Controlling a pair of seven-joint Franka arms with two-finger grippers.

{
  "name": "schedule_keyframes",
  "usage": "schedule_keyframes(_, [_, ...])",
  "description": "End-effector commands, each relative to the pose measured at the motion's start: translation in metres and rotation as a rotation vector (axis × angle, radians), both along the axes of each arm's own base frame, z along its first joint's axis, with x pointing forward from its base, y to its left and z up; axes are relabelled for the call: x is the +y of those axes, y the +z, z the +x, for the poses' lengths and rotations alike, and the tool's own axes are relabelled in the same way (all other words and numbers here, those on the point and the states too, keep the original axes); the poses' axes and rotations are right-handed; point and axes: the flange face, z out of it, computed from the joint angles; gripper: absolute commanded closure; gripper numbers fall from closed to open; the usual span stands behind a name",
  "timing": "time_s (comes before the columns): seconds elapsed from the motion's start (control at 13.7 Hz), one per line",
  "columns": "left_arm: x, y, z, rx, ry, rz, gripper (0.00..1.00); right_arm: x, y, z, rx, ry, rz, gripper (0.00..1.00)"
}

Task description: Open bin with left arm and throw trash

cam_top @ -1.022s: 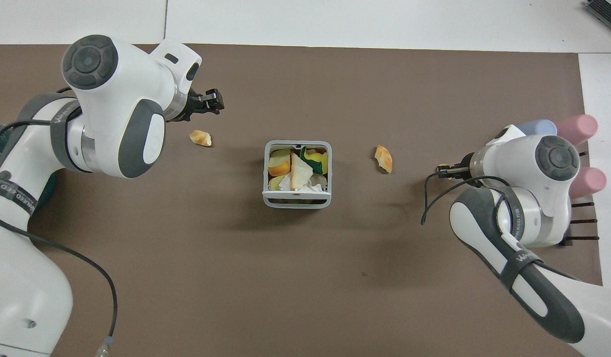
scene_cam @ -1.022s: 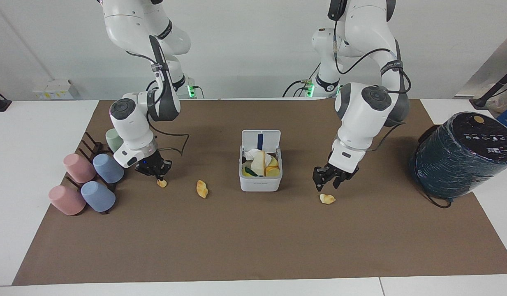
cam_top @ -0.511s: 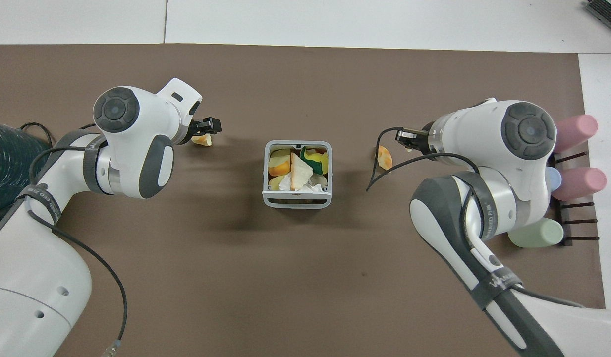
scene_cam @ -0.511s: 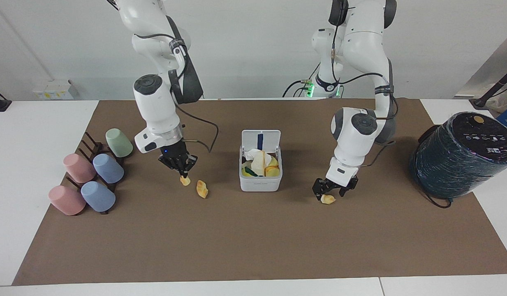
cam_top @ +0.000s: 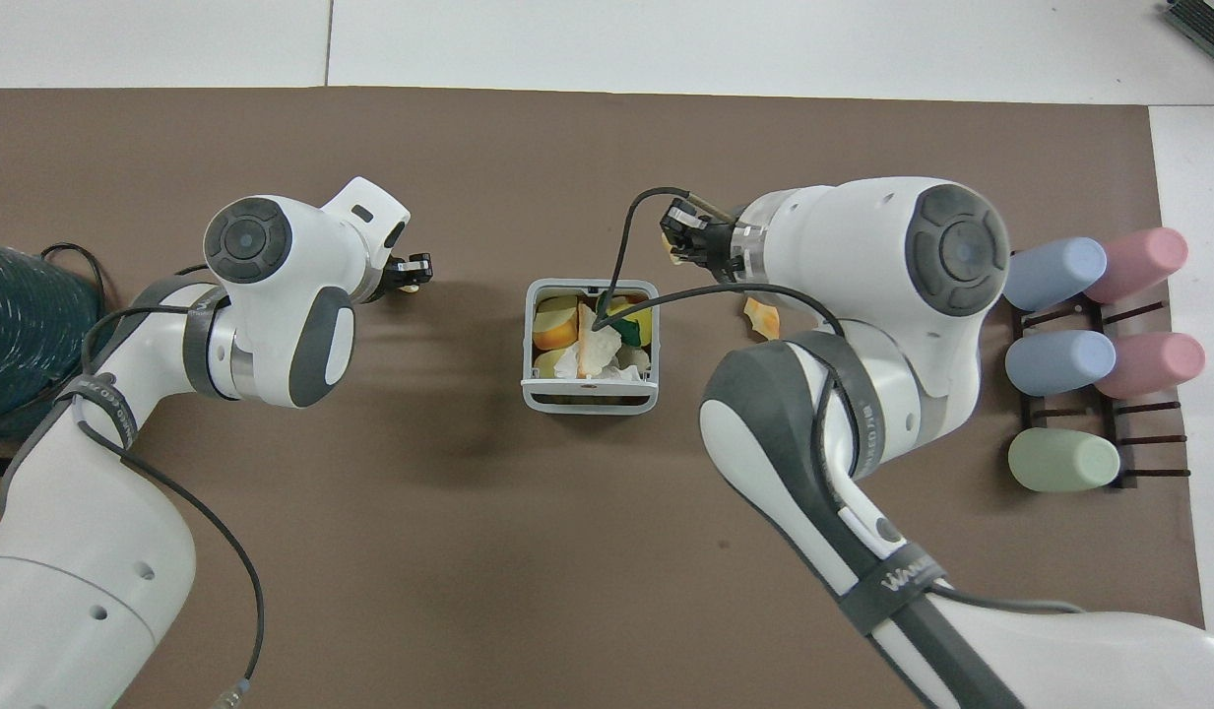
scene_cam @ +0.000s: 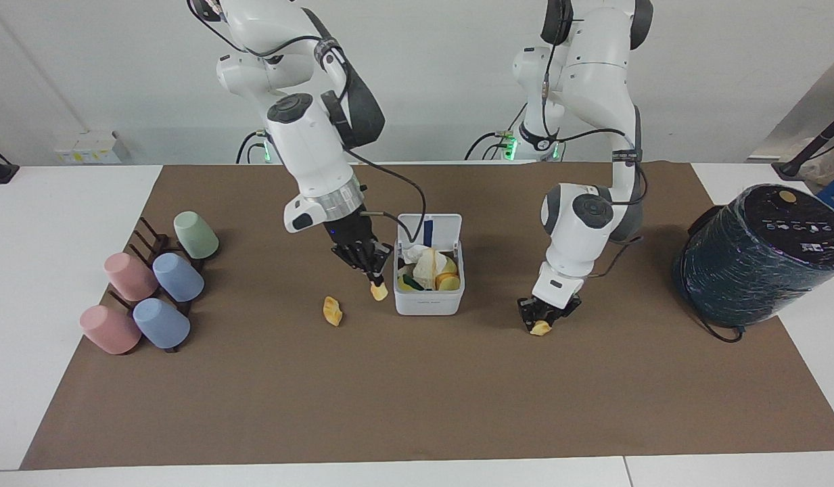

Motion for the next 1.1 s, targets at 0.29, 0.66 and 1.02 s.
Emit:
schedule_keyframes(0.29, [-0.005,0.032,0.019,-0.018,-0.02,0.012,1.0,0.082,-0.038,-0.044,0.094,0.041,0.012,0.75])
schedule_keyframes(0.66, [-0.048,0.089,0.04,0.078,-0.056,0.023,1.0,0.08,-0.032,-0.044,0.102,0.043,0.001,0.11])
schedule_keyframes(1.02, [-0.071,0.124,0.03,0.117,-0.044,-0.013,1.0,0.077,-0.021,-0.044,0.09,0.042,0.003,0.08])
